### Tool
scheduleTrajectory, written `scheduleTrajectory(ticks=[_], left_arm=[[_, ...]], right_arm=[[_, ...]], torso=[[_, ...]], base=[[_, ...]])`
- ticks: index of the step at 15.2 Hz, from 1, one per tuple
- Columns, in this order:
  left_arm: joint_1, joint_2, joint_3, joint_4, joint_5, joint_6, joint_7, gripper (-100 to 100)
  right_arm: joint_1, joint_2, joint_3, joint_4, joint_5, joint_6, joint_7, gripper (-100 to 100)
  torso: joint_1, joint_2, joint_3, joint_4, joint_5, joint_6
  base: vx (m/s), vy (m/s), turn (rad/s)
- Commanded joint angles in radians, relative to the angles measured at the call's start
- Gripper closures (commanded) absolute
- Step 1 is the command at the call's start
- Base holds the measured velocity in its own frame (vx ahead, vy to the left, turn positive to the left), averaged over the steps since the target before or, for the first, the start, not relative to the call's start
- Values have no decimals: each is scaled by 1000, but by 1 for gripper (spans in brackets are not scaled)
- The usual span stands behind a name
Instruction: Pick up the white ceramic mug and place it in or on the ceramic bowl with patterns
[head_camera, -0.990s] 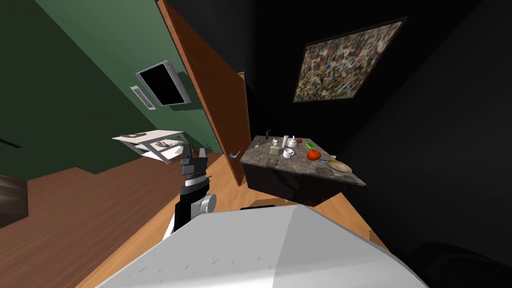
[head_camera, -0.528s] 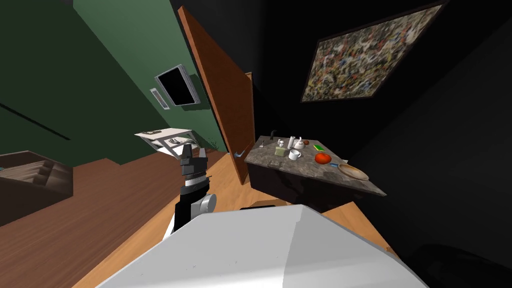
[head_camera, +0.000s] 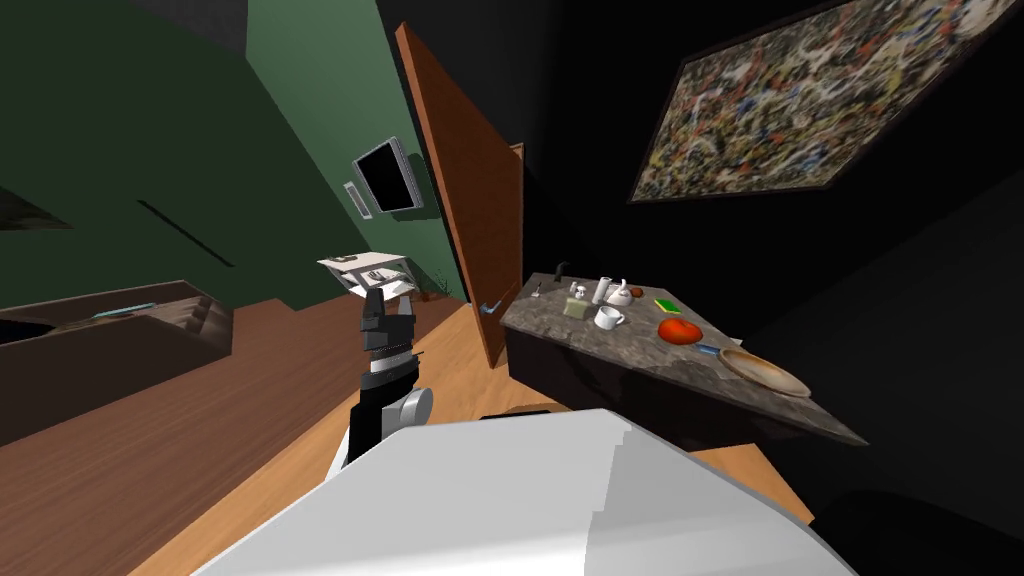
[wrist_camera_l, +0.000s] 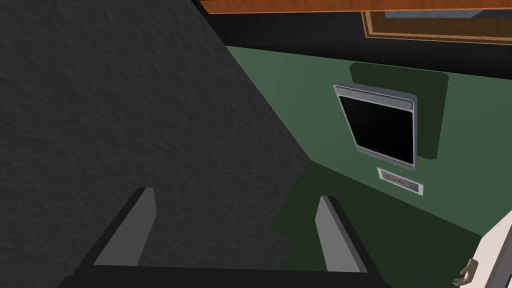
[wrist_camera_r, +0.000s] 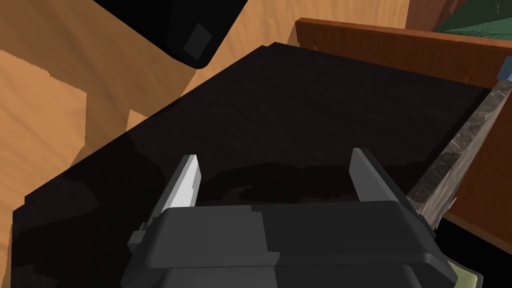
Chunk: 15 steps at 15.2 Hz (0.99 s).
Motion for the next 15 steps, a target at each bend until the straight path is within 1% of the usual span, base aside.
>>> scheduleTrajectory(ticks=[1, 3, 4, 5, 6, 7, 8, 9, 10, 11, 12, 13, 14, 15], left_arm=[[0, 0, 0, 0, 0, 0, 0, 0], [0, 0, 0, 0, 0, 0, 0, 0], [0, 0, 0, 0, 0, 0, 0, 0], [0, 0, 0, 0, 0, 0, 0, 0], [0, 0, 0, 0, 0, 0, 0, 0], [0, 0, 0, 0, 0, 0, 0, 0], [0, 0, 0, 0, 0, 0, 0, 0], [0, 0, 0, 0, 0, 0, 0, 0], [0, 0, 0, 0, 0, 0, 0, 0], [0, 0, 0, 0, 0, 0, 0, 0], [0, 0, 0, 0, 0, 0, 0, 0], [0, 0, 0, 0, 0, 0, 0, 0], [0, 0, 0, 0, 0, 0, 0, 0], [0, 0, 0, 0, 0, 0, 0, 0]], right_arm=[[5, -33, 14, 13, 3, 2, -5, -100], [10, -91, 45, 56, 4, -13, -19, -100], [10, -102, 45, 56, 4, -13, -19, -100], [12, -135, 62, 77, 4, -23, -26, -100], [12, -139, 62, 77, 4, -23, -26, -100], [13, -169, 80, 101, 3, -35, -32, -100], [13, -182, 80, 101, 3, -35, -32, -100], [12, -217, 100, 126, 2, -48, -37, -100], [12, -230, 100, 130, 2, -48, -37, -100], [9, -260, 121, 164, 1, -61, -42, -100], [9, -284, 121, 168, 1, -61, -42, -100], [9, -284, 121, 168, 1, -61, -42, -100], [1, -320, 143, 213, -1, -73, -46, -100], [1, -340, 143, 215, -1, -73, -46, -100]], torso=[[0, 0, 0, 0, 0, 0], [1, 0, 0, 0, 0, 0], [2, 0, 0, 0, 0, 0], [2, 0, 0, 0, 0, 0], [3, -1, 0, 0, 0, 0], [3, -1, -1, 0, 1, 1], [4, 0, 0, 0, 1, 0], [4, 0, 0, 0, 1, 1], [4, 1, 0, 0, 1, 0], [4, 1, 0, 0, 1, 0], [5, 1, 1, 0, 1, 0], [5, 1, 1, 0, 1, 0], [4, 2, 1, 1, 1, 1], [4, 2, 1, 1, 1, 0]], base=[[35, 19, 195], [40, 42, 288], [44, 47, 265], [57, 53, 267], [52, 50, 193], [33, 55, 251], [25, 48, 212], [25, 58, 256], [21, 56, 219], [16, 71, 272], [16, 68, 220], [9, 40, 81], [13, 51, 219], [22, 48, 242]])
